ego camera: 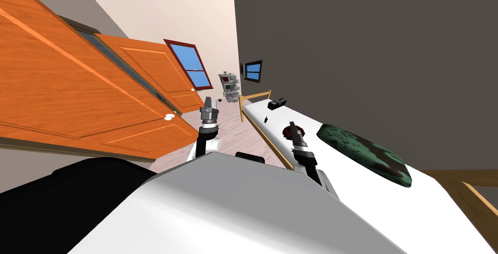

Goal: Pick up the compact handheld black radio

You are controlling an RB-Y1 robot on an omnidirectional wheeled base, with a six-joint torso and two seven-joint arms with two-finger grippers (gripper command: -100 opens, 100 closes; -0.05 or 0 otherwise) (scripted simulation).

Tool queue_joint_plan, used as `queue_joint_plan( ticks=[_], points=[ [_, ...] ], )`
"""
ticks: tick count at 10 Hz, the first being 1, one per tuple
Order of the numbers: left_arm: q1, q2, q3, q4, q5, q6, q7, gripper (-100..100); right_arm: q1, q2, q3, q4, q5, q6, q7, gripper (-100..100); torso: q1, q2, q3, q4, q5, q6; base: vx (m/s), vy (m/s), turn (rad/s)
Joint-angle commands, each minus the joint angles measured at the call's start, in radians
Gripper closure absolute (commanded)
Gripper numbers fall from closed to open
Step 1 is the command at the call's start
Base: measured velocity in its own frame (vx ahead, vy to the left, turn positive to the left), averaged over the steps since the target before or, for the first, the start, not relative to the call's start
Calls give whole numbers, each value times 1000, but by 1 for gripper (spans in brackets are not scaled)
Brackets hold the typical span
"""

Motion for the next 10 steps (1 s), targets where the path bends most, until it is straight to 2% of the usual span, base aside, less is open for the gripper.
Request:
queue_joint_plan(
  ticks=[1, 2, 4, 5, 6, 7, 10],
  points=[
    [0, 0, 0, 0, 0, 0, 0, 0, -2, -13, -16, 42, 26, 7, 43, -100, 0, 0, 0, 0, 0, 0, -18, 52, 43],
    [0, 0, 0, 0, 0, 0, 0, 0, -2, -13, -16, 42, 26, 7, 43, -100, 0, 0, 0, 0, 0, 0, -10, 36, 31],
    [0, 0, 0, 0, 0, 0, 0, 0, -3, -28, -34, 105, 73, 21, 106, -100, -2, -1, -1, 0, 0, 0, -3, 52, 82],
    [0, 0, 0, 0, 0, 0, 0, 0, -3, -28, -34, 108, 73, 21, 111, -100, 0, -2, -1, 0, 0, 0, 8, 56, 18],
    [0, 0, 0, 0, 0, 0, 0, 0, -3, -36, -42, 143, 96, 28, 145, -100, 0, -2, -1, 0, 0, 0, 29, 63, 51],
    [0, 0, 0, 0, 0, 0, 0, 0, -3, -36, -42, 143, 96, 28, 145, -100, 0, -3, -2, -1, 0, 0, 24, 45, 23],
    [0, 0, 0, 0, 0, 0, 0, 0, -6, -62, -63, 236, 162, 47, 237, -100, 0, -4, -3, -1, 0, 0, 47, 60, 72]
  ],
)
